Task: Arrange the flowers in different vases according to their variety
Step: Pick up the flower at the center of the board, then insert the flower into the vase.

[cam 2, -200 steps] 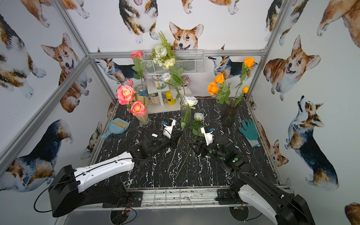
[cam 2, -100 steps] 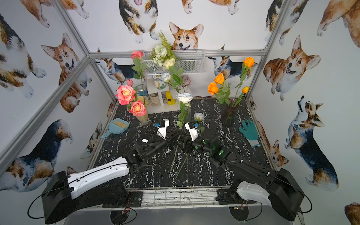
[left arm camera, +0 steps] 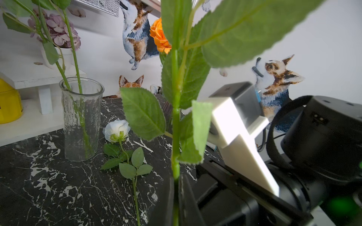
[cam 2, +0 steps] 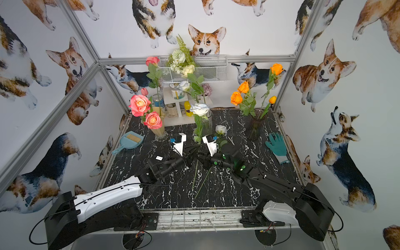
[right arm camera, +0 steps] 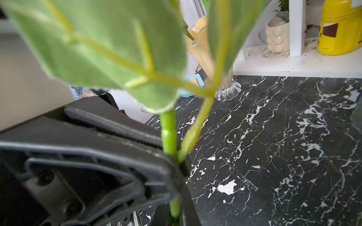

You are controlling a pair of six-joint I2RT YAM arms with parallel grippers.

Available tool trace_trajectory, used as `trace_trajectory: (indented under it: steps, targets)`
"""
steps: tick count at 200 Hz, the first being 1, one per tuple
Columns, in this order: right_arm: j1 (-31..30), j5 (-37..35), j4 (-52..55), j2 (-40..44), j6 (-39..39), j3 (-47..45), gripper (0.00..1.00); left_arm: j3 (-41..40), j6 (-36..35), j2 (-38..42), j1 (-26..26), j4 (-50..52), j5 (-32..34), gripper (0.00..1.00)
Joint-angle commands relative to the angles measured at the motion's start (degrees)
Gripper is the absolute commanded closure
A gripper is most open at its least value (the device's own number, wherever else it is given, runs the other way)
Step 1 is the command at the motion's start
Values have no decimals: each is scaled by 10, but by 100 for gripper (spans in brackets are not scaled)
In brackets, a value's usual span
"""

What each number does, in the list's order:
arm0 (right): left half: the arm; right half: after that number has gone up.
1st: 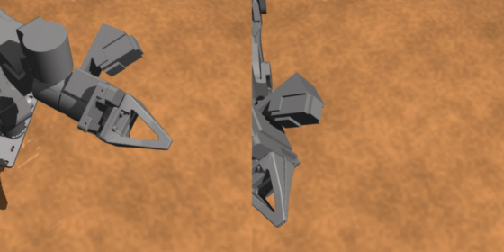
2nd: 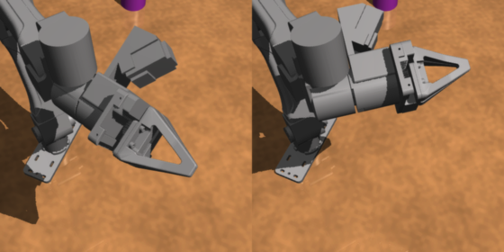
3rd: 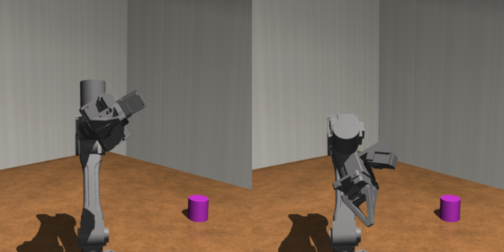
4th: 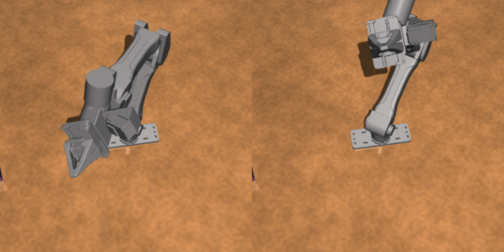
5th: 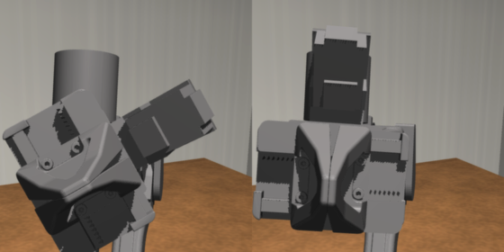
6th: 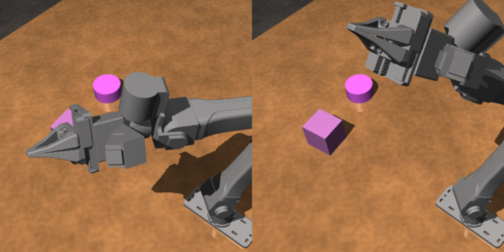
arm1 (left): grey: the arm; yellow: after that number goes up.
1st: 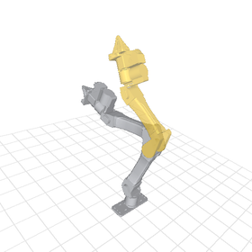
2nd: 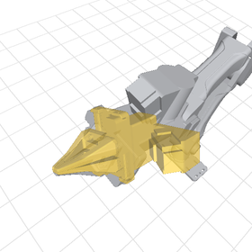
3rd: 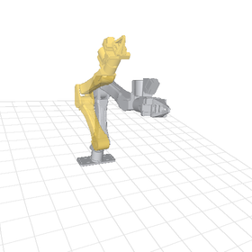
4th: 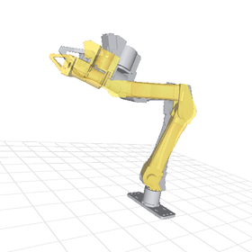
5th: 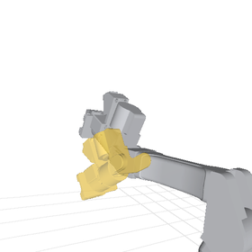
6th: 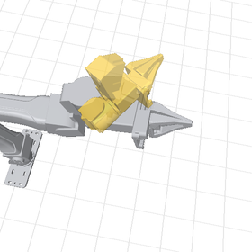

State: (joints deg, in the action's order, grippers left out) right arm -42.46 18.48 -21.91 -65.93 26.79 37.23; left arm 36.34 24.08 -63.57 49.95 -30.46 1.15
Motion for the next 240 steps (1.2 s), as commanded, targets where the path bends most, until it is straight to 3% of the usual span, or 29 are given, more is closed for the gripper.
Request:
trace_trajectory:
  steps: [1, 15, 36, 70, 115, 187, 240]
  targets:
    - [4, -54, 18, 9, -23, 10, 94, -2, 0, 16, -1, 24, 36, 26]
    - [18, -61, 41, 10, -42, 22, 94, 0, 2, 25, -6, 68, 56, 11]
    - [55, -56, 61, 8, -61, 44, 95, -18, 15, 45, -19, 107, 74, 0]
    - [81, -101, 117, -15, -135, 126, 94, -30, 33, 57, -66, 213, 98, 0]
    - [112, -155, 128, -86, -213, 264, 94, -57, 35, 60, -147, 277, 69, 0]
    - [151, -207, 133, -256, -313, 518, 95, -75, 36, 57, -153, 279, 63, 0]
    - [166, -229, 140, -357, -350, 631, 95, -76, 34, 51, -158, 279, 63, 0]
